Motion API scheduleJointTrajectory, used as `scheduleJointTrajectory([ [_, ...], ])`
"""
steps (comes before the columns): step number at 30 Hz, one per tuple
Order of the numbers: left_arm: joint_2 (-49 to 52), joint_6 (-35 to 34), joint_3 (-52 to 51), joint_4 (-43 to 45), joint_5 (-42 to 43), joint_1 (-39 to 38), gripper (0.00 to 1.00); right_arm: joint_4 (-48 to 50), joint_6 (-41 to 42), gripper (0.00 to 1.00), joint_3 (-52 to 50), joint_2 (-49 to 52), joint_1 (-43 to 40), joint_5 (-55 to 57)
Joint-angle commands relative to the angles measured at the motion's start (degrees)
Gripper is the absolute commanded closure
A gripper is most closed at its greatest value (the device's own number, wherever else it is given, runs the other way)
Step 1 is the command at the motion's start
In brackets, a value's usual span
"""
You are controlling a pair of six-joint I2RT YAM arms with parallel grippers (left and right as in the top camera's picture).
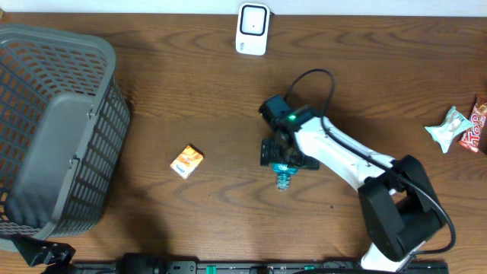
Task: Scan the item barcode
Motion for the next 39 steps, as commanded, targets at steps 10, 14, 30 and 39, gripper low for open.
scheduleJointTrajectory([
  [10,-0.1,-0.5,-0.3,-0.4,-0.8,0.2,0.0,19.3,-2.5,0.14,-17.4,0.0,-7.3,-18.6],
  [14,-0.1,-0.5,-0.3,-0.6,-0.8,0.2,0.0,23.5,-6.1,0.23,-21.1,0.0,-9.2,-24.4],
  [30,-0.1,-0.5,-0.3,-0.6,-0.8,0.2,0.0,24.7,-8.3,0.71,-23.6,0.0,-9.3,-22.7],
  [39,-0.1,-0.5,-0.3,-0.6,-0.8,0.2,0.0,25.5,-8.3,0.89,-22.7,0.0,-9.3,-21.0],
])
